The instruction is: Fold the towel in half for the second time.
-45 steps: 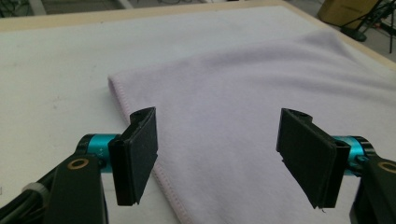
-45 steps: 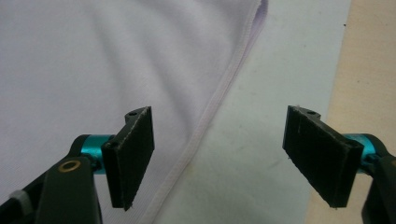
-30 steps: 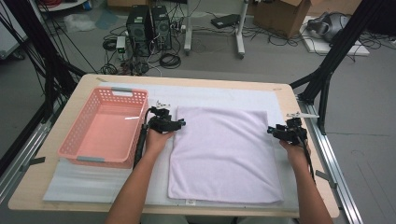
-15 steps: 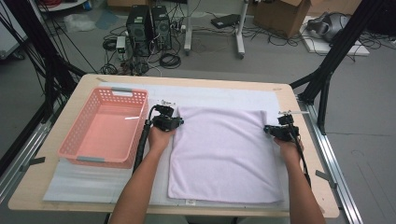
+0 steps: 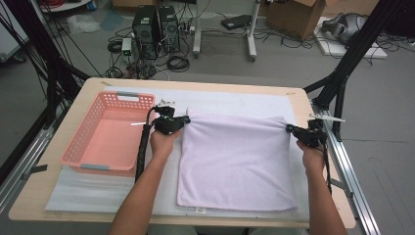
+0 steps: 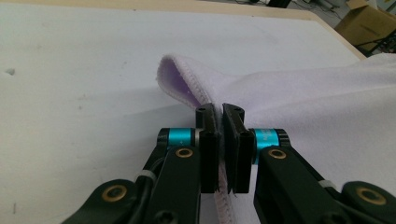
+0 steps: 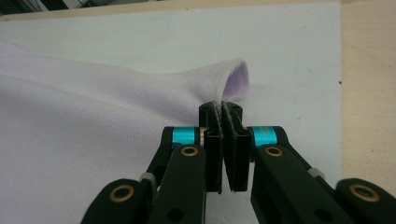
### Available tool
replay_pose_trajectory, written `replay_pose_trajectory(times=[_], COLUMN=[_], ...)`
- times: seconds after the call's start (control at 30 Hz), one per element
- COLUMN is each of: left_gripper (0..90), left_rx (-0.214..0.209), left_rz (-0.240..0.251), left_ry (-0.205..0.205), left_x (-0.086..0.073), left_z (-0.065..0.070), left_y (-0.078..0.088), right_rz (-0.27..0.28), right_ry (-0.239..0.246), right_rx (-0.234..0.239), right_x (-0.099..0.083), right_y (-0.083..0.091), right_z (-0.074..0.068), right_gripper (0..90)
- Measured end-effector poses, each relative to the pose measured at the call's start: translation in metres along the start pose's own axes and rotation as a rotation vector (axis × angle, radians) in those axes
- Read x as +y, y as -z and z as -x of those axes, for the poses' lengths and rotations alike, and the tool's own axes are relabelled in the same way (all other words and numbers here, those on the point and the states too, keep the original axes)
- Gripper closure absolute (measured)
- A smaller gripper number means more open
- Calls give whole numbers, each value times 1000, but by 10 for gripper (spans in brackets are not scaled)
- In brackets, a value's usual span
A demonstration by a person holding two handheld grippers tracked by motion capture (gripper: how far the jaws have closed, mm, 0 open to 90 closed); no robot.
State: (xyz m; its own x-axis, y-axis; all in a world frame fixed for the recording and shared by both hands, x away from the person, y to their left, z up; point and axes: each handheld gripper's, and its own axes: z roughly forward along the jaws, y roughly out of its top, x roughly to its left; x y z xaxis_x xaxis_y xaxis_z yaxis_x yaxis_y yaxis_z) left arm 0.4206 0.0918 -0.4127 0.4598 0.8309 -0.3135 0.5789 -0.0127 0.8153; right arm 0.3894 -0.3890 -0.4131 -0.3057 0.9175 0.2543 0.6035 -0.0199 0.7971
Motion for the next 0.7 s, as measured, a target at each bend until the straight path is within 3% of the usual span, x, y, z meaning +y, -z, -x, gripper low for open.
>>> replay_pose_trajectory(times=[0.3, 0.5, 0.57, 0.7], left_gripper=[849, 848, 848, 848], left_rx=[-34, -53, -47, -69], left_rz=[54, 40, 32, 27], left_ry=[-39, -30, -64, -80], left_x=[5, -17, -23, -35], left_z=[15, 18, 21, 28], left_y=[31, 48, 54, 66], right_rz=[66, 70, 62, 57], right_ry=[37, 70, 77, 87], right_rx=[43, 74, 87, 109], right_x=[1, -5, -11, -27], right_y=[35, 54, 59, 68], right_z=[-12, -23, -26, -30], right_gripper=[875, 874, 874, 873])
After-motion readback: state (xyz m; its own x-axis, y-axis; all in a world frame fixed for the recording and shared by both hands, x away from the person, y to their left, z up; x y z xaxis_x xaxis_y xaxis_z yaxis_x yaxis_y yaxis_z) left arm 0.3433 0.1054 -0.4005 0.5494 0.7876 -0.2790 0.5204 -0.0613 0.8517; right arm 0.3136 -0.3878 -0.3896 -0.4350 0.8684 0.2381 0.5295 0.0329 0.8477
